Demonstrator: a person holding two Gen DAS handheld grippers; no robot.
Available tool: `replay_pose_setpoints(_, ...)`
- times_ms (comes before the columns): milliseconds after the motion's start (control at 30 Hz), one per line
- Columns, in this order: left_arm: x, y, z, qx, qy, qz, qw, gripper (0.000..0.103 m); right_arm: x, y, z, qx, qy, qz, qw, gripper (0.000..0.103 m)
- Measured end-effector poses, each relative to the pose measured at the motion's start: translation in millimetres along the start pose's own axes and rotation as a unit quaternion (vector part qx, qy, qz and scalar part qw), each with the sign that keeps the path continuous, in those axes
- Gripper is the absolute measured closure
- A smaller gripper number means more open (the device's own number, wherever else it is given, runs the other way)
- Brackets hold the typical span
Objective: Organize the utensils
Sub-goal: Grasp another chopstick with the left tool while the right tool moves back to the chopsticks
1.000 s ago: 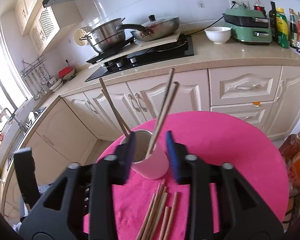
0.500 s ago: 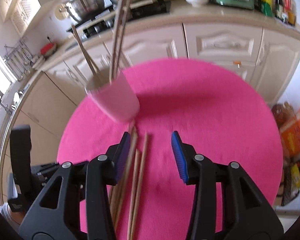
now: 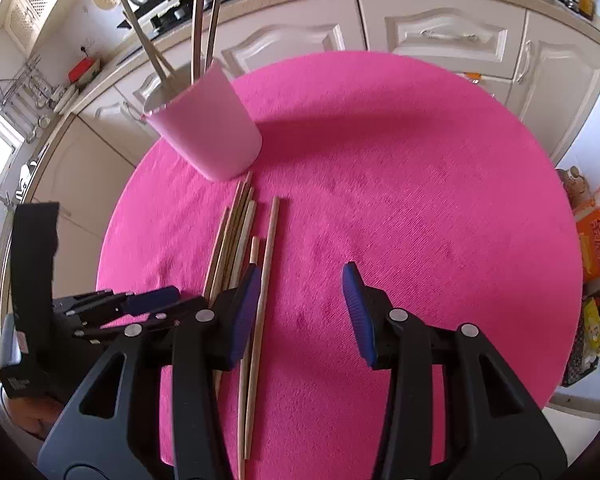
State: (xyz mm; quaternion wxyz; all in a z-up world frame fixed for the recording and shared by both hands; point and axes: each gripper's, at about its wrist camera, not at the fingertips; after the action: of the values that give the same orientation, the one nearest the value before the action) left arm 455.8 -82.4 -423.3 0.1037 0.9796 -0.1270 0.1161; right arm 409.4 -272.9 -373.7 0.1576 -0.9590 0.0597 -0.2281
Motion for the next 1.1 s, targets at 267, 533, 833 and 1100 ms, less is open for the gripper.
replay_pose_setpoints(267,1.8,-14.5,0.0,0.023,-0.013,-0.017,0.9995,0.066,-2.1,-2.6,13.0,0.002,-0.029,-0.006,1.0,0.06)
replay_pose_setpoints(533,12.2,-12.9,6.1,0.045,-0.015,-0.008,0.9988,0.076,-1.0,-10.1,27.0,0.002,-0.063,-0.016,0.998,0.061)
replay_pose_setpoints(833,14.5,-16.8,4.6,0.058,-0.009,-0.033,0.9978,0.096,-0.4,-28.4,51.6,-0.016,-0.114,-0.047,0.992,0.077)
replay_pose_setpoints(1100,8.3,-34.6,-19.8,0.053,0.023,-0.054,0.9968,0.097,-1.8,-51.5,68.3,-0.086,-0.143,-0.109,0.98,0.08)
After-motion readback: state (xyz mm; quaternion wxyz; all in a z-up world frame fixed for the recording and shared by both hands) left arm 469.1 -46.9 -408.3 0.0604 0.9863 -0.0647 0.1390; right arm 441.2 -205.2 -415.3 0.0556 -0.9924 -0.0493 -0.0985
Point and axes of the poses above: each gripper's, at about its wrist camera, not at the fingertips, and z roughly the way its jaws point, y to its right, x to its top, and after that the axes turned 4 degrees about z, right-handed
